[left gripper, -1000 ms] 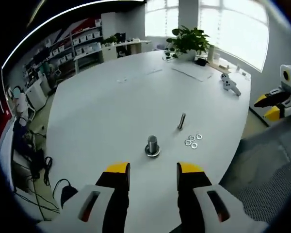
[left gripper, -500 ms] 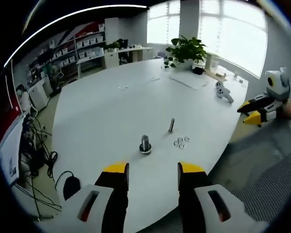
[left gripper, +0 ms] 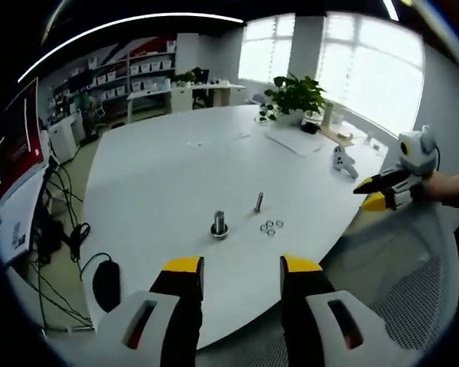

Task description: Place the washer onto the threaded stud by aligning its center hole with the stud, sliding it down to the base, and recovering from edge contact or off-axis alignment until the washer reaches the visible bottom stop.

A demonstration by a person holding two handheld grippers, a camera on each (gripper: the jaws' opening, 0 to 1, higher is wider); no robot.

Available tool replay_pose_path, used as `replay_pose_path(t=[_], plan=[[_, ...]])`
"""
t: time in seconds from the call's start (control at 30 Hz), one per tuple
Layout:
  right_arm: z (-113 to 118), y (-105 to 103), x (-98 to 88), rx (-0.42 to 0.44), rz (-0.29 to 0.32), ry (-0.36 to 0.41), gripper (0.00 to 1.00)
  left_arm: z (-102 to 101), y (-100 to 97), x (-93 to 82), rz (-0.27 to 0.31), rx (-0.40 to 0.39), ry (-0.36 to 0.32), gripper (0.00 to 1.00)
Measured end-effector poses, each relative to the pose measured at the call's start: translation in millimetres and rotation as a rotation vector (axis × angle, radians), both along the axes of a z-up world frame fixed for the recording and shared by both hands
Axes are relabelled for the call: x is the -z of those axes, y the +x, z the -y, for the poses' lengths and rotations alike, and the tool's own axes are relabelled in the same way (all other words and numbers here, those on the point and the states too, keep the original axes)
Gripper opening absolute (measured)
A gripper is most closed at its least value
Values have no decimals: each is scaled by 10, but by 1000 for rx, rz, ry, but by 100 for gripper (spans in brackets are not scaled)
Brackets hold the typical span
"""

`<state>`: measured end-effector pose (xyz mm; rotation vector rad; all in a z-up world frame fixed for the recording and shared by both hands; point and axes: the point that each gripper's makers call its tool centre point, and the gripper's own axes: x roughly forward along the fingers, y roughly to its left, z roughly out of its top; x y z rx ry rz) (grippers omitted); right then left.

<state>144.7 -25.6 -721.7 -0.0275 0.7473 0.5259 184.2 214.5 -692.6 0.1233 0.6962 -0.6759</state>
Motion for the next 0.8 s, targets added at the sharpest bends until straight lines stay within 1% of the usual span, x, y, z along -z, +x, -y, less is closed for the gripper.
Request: replay_pose_path(t=[0.1,0.13,0.2,0.23,0.33,0.4,0.43,0.47,0.57,0.63,0.7,0.77,0.8], plan=[[2,-5,9,-2,-4,-7,36,0,-91,40,-9,-2,-1,37],[7,-7,9,0,-5,-7,36,-1,-123,59,-17,3,11,37],[12,-8,17,2,-10,-8,36,6,-195,67,-3,41,55,37],[9,-9,20,-1,-11,-9,36,6,-218,65,1,41,59,37],[-1,-26,39,-12,-21,-16,36,-7,-261,67,-6,25,27,37],[-3,-34,52,-18,-25,-19,36,-25,-266,89,-8,29,43,37],[-4,-34,53,-20,-24,-21,36,-38,-258,93,-1,27,56,37],[-8,-36,44,-21,-23,-21,36,-43,-247,79,8,22,54,37],[-4,-37,47,-20,-23,-17,36,-57,-238,31,21,5,26,36],[2,-41,46,-18,-22,-17,36,-66,-271,33,33,19,16,36],[3,-36,37,-11,-21,-10,36,-100,-284,71,38,13,15,35],[-8,-35,31,-12,-19,-6,36,-89,-274,60,45,16,19,33],[-11,-34,35,-19,-17,-11,36,-75,-259,36,59,15,13,32]])
